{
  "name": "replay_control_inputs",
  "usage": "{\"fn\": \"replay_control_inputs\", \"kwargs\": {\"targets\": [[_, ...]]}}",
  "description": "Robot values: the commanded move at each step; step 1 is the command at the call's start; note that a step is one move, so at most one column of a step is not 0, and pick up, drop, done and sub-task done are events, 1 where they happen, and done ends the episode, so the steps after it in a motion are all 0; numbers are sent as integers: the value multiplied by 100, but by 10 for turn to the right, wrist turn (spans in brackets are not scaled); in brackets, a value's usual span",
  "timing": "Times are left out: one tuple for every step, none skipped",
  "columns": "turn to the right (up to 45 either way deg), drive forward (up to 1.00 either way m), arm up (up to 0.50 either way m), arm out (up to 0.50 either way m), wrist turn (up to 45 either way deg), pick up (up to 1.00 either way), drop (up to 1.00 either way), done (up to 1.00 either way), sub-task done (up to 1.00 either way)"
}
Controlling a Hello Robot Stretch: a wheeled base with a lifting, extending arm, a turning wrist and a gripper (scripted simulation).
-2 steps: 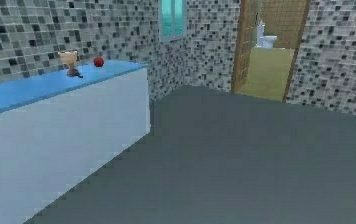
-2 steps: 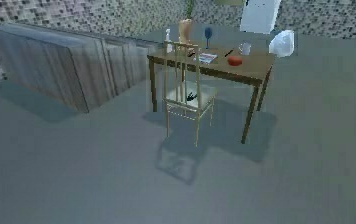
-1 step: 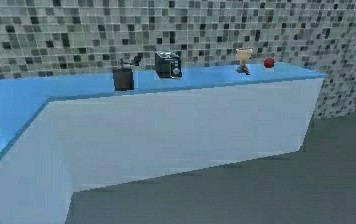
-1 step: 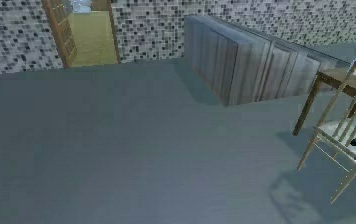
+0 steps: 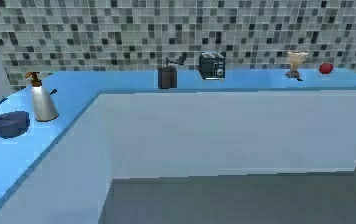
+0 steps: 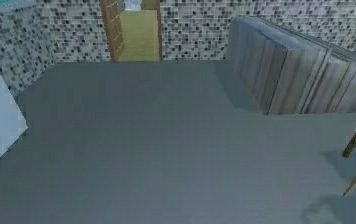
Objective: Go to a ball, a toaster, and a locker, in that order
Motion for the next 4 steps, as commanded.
{"fn": "replay_control_inputs", "kwargs": {"targets": [[0,100,0,0,0,0,0,0,0],[180,0,0,0,0,0,0,0,0],[0,0,0,0,0,0,0,0,100],[450,0,0,0,0,0,0,0,0]]}}
